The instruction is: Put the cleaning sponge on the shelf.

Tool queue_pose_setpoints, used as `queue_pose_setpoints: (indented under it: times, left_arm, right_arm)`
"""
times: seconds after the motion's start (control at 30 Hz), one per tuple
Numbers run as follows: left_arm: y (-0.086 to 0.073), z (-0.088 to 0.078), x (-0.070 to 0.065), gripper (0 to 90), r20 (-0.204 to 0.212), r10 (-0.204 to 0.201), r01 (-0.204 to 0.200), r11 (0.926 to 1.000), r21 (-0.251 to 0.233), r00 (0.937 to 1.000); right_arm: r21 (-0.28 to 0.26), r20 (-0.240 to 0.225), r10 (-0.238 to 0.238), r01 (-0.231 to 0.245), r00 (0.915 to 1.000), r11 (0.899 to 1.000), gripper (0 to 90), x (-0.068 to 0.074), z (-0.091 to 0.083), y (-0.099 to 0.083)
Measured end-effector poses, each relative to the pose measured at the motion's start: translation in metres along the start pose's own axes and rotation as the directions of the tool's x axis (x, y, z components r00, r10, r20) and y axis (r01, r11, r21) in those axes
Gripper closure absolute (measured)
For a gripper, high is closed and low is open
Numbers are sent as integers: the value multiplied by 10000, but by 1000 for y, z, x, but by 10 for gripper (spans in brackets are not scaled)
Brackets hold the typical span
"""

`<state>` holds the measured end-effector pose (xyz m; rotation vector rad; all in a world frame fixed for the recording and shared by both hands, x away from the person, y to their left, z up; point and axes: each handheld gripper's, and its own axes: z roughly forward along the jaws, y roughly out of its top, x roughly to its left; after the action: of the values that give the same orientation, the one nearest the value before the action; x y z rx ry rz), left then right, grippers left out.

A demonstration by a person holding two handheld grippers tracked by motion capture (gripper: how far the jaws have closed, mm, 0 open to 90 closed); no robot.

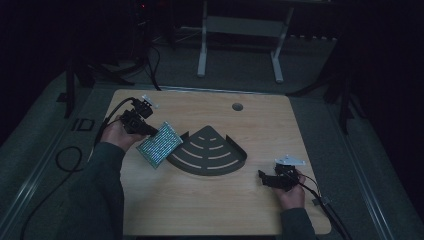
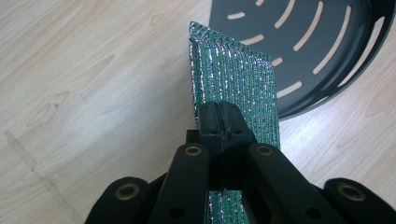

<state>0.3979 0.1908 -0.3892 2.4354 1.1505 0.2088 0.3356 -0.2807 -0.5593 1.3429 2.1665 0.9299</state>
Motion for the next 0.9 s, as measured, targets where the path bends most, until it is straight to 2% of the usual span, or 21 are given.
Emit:
queue_pose_setpoints:
  times: [0.63,0.9]
  left_arm:
    - [19,12,-10,900,-82,414,-412,9989,235,9991]
    - [32,19,-16,900,-125,590,-587,9980,220,9982]
  right_arm:
    - [13,2,22,-22,10000,10000,175,0,0,0]
    - [17,-1,30,-30,10000,10000,175,0,0,0]
